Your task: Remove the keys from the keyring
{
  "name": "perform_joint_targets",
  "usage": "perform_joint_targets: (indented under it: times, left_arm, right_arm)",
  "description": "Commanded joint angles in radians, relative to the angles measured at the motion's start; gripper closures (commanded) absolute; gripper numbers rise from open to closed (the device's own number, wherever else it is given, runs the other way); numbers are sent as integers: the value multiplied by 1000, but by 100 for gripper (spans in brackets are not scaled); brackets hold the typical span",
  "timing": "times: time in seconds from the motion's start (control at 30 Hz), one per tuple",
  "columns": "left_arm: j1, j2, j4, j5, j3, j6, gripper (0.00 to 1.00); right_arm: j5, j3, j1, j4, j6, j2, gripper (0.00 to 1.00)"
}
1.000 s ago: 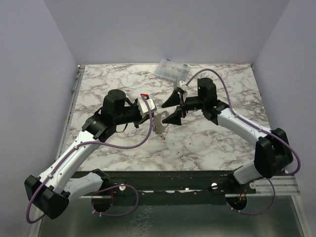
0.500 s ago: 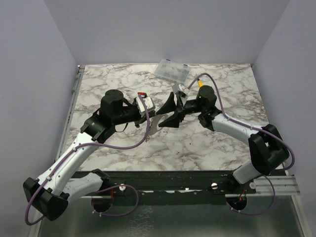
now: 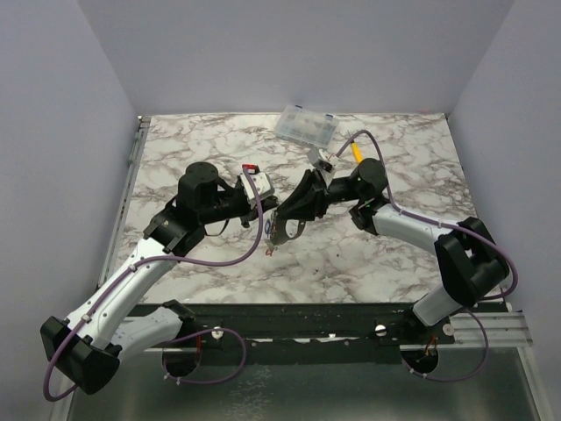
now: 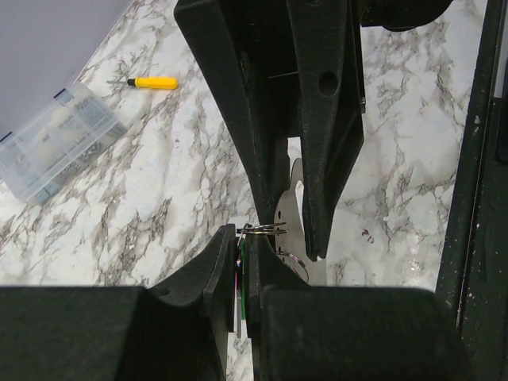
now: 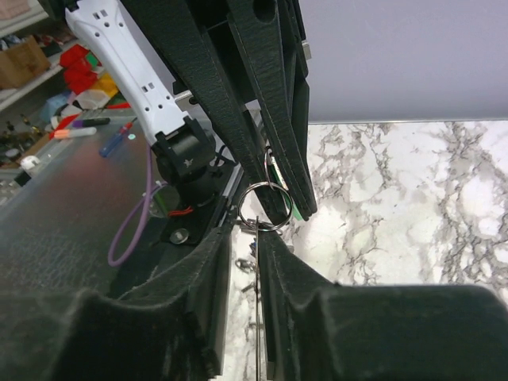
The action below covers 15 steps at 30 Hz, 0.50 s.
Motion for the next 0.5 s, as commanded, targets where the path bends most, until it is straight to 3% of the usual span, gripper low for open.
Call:
perform_joint_targets:
  times: [0.0, 0.13, 0.2, 0.23, 0.33, 0.47]
  left_arm:
    - [-2, -27, 46, -14, -17, -21, 100]
    - [-3, -36, -5, -20, -14, 43, 100]
    - [-2, -43, -53, -17, -8, 124, 100]
    - [-2, -49, -76, -15, -8, 176, 100]
    - [-2, -77, -123, 12, -21, 347, 100]
    - [-4, -121, -171, 60, -52, 581, 100]
  right_arm:
    - [11, -5, 7, 60, 37, 15, 77]
    - [11, -7, 6, 65, 56, 12, 98]
    - [-3, -10, 7, 59, 58, 7, 99]
    - [-19, -9, 7, 53, 56, 4, 94]
    - [-83, 2, 5, -5, 23, -10, 54]
    - [-146, 29, -11, -121, -21, -28, 41]
